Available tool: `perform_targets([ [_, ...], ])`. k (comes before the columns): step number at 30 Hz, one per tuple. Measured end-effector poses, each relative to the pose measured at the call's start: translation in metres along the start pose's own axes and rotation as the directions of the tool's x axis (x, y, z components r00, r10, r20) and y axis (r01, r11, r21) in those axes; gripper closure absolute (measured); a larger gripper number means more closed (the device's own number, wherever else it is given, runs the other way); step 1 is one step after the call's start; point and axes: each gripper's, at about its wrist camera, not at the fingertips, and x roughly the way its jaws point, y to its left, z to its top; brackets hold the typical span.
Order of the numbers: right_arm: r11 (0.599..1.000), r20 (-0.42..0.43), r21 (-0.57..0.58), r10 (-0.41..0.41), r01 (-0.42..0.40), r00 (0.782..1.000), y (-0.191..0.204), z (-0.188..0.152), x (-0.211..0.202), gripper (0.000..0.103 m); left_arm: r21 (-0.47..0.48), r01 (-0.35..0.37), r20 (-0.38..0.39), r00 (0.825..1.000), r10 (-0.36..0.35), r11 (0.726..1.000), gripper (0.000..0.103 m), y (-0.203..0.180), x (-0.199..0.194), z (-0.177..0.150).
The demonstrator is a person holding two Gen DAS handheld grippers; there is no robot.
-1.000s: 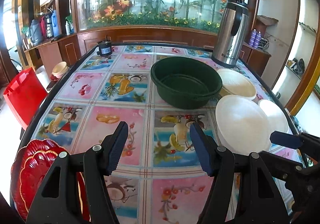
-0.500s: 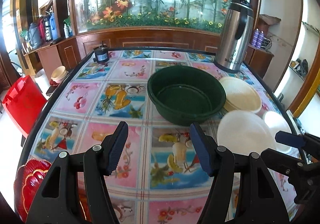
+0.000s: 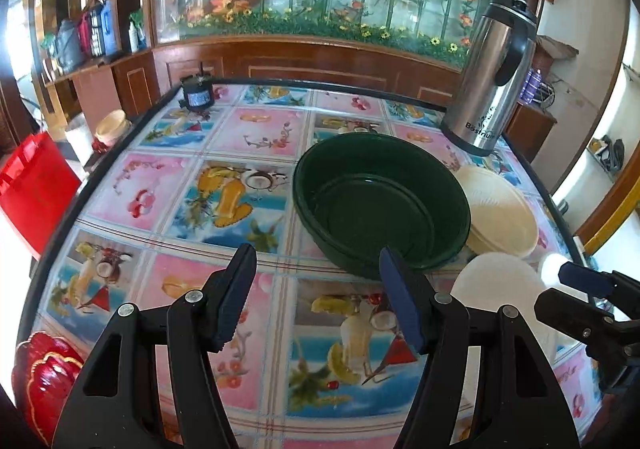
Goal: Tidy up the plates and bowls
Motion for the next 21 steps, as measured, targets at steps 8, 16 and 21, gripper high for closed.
perform_targets([
  [8, 1.000, 0.003, 0.000, 0.005, -0.005, 1.000, -0.005, 0.012, 0.006, 0.022, -0.053, 0.032, -0.055, 0.998, -0.034, 0.998, 0.038, 0.002, 0.017, 0.005],
  [16, 1.000, -0.002, -0.020, -0.003, 0.003, 1.000, -0.006, 0.026, 0.011, 0.022, -0.062, 0.024, -0.070, 0.997, -0.028, 0.998, 0.038, -0.002, 0.030, 0.005],
  [21, 0.999, -0.019, -0.046, -0.018, 0.017, 1.000, -0.004, 0.037, 0.021, 0.022, -0.064, 0.017, -0.080, 0.997, -0.022, 0.998, 0.038, -0.003, 0.038, 0.005],
])
